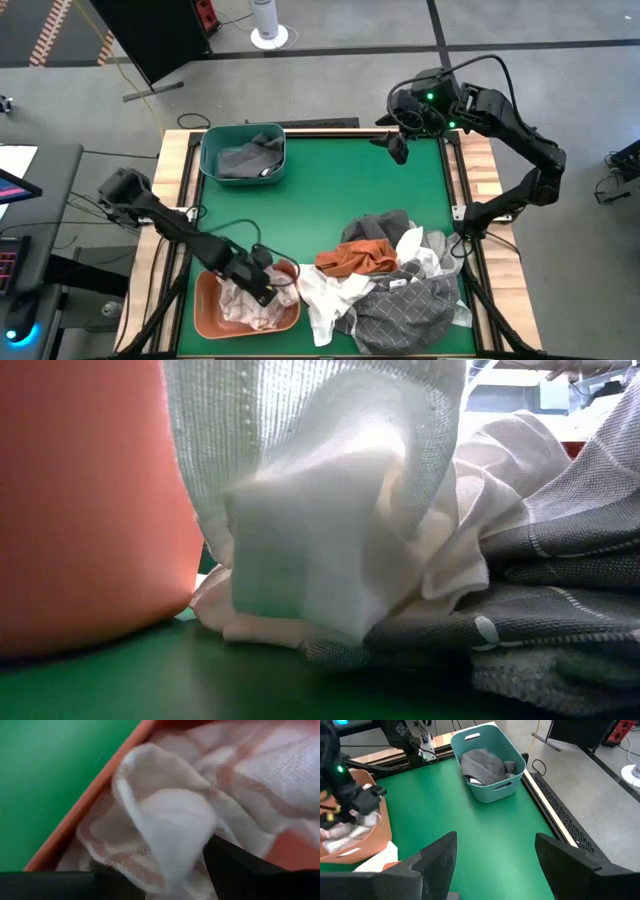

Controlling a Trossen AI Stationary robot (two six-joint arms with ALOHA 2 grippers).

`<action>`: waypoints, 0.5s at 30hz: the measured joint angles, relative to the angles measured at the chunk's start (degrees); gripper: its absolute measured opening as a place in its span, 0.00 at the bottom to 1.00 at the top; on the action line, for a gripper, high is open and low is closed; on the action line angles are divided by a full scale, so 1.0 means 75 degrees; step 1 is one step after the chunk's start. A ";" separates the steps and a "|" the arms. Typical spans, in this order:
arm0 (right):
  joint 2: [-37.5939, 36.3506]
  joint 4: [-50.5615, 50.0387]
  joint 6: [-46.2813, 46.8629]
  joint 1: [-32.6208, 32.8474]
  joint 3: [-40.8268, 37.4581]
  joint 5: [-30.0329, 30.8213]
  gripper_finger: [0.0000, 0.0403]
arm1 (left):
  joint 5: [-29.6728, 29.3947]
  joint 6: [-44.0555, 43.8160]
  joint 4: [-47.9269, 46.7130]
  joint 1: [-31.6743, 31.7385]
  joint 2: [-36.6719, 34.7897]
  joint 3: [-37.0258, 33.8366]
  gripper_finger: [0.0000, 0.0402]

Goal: Sort microfiber towel by color & place in baskets
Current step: Put the white and orange microfiber towel into the orange bin

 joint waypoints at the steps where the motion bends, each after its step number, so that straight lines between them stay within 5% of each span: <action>1: 0.0000 -0.0025 -0.0001 0.0000 0.0000 0.0000 0.73 | 0.0204 0.0006 0.0005 -0.0011 0.0233 0.0002 0.40; 7: 0.0000 -0.0118 -0.0202 0.0000 0.0000 0.0000 0.73 | 0.0543 0.0458 -0.0100 0.0085 0.0481 0.0151 0.36; 15: 0.0000 -0.0106 -0.0408 0.0000 0.0000 0.0000 0.73 | 0.0301 0.1233 -0.1209 0.0377 -0.1060 0.0758 0.34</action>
